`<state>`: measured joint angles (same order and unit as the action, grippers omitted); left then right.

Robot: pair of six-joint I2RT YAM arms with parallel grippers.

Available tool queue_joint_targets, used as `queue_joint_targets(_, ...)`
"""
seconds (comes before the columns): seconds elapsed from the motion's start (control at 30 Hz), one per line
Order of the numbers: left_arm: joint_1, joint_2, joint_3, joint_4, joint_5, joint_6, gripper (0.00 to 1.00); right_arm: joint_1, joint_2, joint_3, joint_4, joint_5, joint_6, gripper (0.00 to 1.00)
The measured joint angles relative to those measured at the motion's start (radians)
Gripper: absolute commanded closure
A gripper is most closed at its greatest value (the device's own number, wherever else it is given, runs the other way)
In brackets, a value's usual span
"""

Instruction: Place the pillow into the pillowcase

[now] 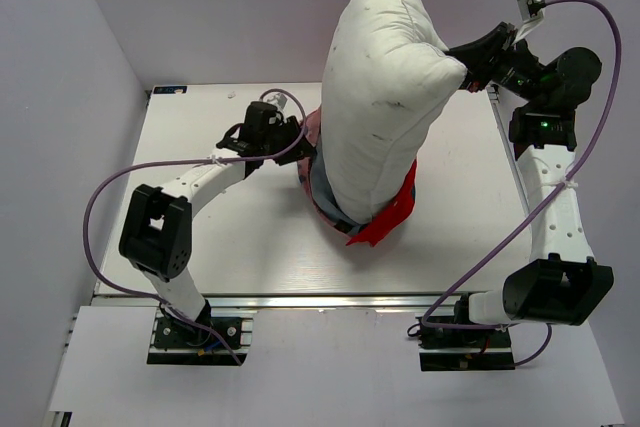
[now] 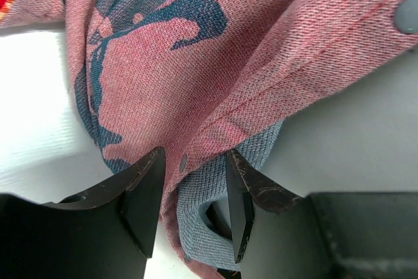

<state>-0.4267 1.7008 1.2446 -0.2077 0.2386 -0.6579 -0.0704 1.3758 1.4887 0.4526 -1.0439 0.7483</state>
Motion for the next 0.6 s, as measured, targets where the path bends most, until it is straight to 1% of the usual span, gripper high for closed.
queue_joint_targets(0.17,0.000,0.035,0.000,0.022,0.030,0.000,0.50,-0.002,0.000,0.000,0.000,0.000,0.000,1.00)
queue_joint_targets(0.23,0.000,0.044,0.002,0.023,0.031,0.002,0.54,-0.002,0.000,0.000,0.000,0.000,0.000,1.00)
queue_joint_targets(0.4,0.000,0.074,0.027,0.021,0.028,0.015,0.57,-0.002,0.000,0.000,0.000,0.000,0.000,1.00)
queue_joint_targets(0.47,0.000,0.086,0.038,0.023,0.024,0.020,0.61,-0.002,0.000,-0.001,0.000,-0.003,0.001,1.00)
queue_joint_targets(0.6,0.000,0.109,0.053,0.032,0.025,0.026,0.60,-0.002,0.000,-0.010,0.000,-0.004,0.002,1.00)
